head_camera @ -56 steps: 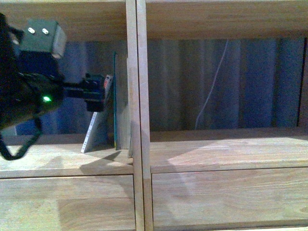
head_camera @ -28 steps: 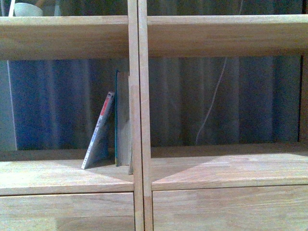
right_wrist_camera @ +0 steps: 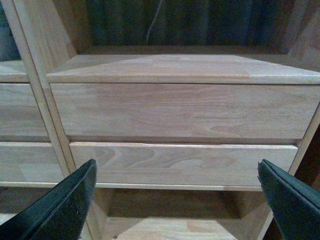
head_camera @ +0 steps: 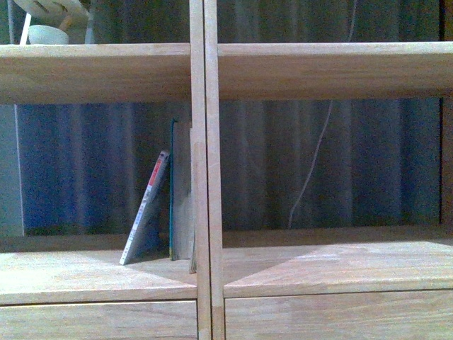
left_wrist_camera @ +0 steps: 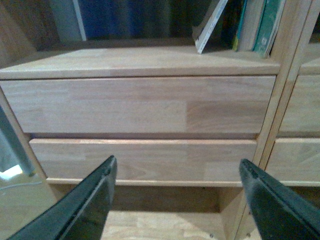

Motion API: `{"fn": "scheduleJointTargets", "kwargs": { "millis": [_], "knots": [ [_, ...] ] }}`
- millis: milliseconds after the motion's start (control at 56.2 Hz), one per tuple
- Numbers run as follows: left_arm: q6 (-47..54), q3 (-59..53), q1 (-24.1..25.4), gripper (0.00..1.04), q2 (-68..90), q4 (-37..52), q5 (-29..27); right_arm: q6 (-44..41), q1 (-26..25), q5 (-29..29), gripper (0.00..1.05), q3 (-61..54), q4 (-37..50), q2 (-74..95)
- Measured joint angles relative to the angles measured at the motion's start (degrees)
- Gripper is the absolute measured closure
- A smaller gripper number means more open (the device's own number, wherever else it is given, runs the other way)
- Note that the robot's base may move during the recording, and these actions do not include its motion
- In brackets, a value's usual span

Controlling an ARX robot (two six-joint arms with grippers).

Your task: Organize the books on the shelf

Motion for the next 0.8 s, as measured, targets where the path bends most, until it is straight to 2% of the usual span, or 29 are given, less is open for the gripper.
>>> {"fn": "scheduleJointTargets", "kwargs": {
  "millis": [89,142,231,321,623,801],
  "knots": [
    [-0.92,0.00,3.23,0.56,-1.01,-0.74,3.28,-0.02,0.00,0.04,0.07,0.00,0.00,0.00],
    [-1.25,0.00,5.31,0.70,-1.46,-1.16,5.22,-0.02,0.00,0.04,0.07,0.00,0.00,0.00],
    [-1.40,0.00,11.63,0.88,-2.34,-2.01,13.20,0.00,0.00,0.02,0.07,0.00,0.00,0.00],
    [-1.62,0.00,14.84,1.02,-2.43,-2.12,14.23,-0.02,0.00,0.04,0.07,0.00,0.00,0.00],
    [-1.77,0.00,15.19,1.01,-2.45,-2.14,14.86,0.00,0.00,0.04,0.07,0.00,0.00,0.00],
    [-1.77,0.00,15.19,0.70,-2.45,-2.14,14.86,0.00,0.00,0.04,0.07,0.00,0.00,0.00]
  ]
}}
